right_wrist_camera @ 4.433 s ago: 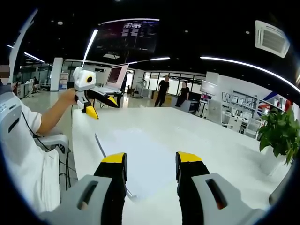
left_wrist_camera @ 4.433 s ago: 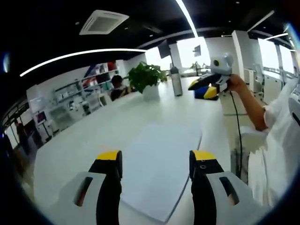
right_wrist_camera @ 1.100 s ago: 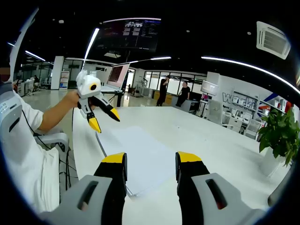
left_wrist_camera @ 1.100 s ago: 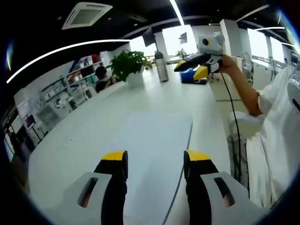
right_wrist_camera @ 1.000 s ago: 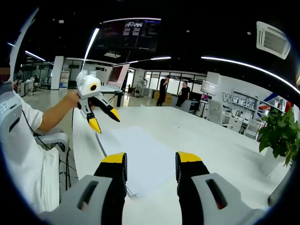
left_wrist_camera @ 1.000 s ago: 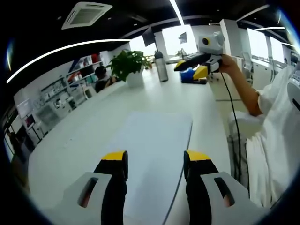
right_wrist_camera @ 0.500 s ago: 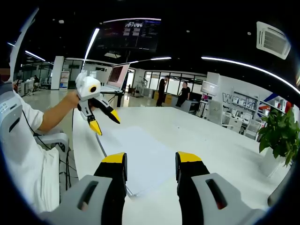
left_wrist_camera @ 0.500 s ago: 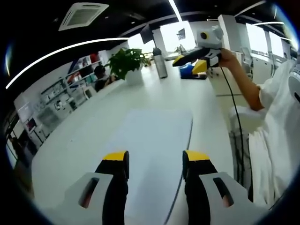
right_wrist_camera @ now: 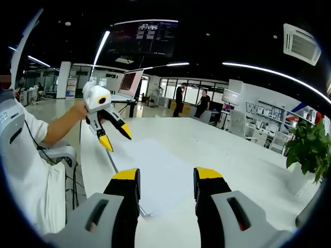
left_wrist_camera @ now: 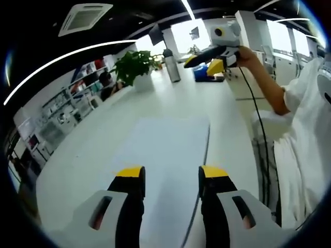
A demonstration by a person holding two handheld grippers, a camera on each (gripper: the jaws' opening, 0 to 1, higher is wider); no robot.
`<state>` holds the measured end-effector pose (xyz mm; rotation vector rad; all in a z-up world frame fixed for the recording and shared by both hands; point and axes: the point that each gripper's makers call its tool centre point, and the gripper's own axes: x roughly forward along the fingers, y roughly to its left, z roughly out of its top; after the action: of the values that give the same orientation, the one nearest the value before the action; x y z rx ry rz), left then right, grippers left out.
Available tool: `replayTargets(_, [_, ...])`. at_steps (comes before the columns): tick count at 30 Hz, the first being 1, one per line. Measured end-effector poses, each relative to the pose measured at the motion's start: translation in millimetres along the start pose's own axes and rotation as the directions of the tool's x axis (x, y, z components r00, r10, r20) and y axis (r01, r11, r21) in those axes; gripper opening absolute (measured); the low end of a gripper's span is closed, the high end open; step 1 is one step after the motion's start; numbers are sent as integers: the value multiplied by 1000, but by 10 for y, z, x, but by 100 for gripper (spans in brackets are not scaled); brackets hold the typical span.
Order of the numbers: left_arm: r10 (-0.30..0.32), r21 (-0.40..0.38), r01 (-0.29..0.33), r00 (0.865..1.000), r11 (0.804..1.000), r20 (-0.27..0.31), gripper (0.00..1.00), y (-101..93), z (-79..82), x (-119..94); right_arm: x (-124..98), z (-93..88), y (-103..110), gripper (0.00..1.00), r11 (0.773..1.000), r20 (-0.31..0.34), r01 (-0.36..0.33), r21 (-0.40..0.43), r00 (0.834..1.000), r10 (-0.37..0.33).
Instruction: Grasp the top corner of one sheet in the document stack and pull a single sheet out from the document stack, separating that one sheet from the rest and lifting it clear until the single sheet is fully removed from the stack
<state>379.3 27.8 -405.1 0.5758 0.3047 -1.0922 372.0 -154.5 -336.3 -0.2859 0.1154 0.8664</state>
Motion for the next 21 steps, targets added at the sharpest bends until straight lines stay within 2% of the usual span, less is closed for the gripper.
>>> replayTargets(6, [-1,31,2,1000,1000,-26,44,-16,-65,70,-1,-10,3,41,1000,-1,0,1,1000,0])
replayTargets(21, [-45,7,46,998,999,-44,44,-90,-164,175,-22,-14,4,41,1000,3,5,2,1000,-5])
